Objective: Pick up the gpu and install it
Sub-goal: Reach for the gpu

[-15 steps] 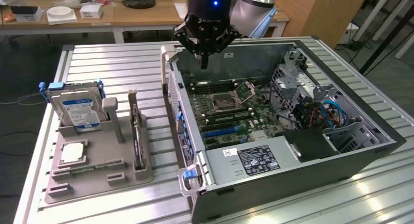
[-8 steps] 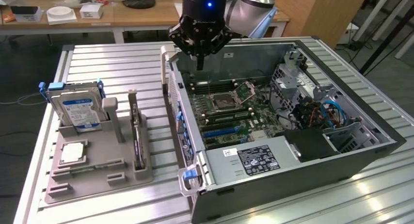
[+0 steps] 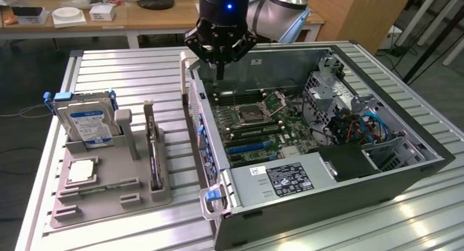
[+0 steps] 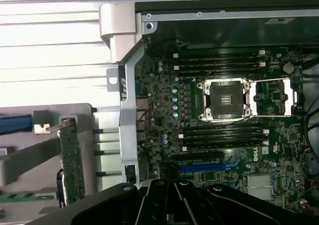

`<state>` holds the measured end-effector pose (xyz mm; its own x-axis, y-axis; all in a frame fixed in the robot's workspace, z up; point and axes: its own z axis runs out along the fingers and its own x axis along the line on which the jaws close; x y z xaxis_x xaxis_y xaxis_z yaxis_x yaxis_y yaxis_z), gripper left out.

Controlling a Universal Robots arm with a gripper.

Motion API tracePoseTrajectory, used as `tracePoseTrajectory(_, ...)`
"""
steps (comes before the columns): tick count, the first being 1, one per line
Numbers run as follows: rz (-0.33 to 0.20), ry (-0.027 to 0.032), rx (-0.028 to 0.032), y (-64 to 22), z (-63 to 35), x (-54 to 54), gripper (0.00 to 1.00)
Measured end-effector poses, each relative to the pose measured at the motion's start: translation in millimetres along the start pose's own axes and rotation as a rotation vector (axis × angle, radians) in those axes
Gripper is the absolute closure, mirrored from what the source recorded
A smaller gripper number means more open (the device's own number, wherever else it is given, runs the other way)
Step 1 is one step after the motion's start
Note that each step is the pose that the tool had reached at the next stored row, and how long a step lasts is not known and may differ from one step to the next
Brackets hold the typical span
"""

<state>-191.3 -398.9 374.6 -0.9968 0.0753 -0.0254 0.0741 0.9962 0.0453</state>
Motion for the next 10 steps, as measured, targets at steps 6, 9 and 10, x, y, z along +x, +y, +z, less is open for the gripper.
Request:
tracePoseTrajectory(6, 0.000, 0.0000, 0.0000, -0.5, 1.3, 5.6, 0.89)
tracePoseTrajectory(9, 0.000, 0.0000, 0.0001, -0.7, 1.9, 8.1, 0.89)
tracePoseTrajectory(10, 0.000, 0.0000, 0.0000, -0.8, 2.2, 9.0, 0.89)
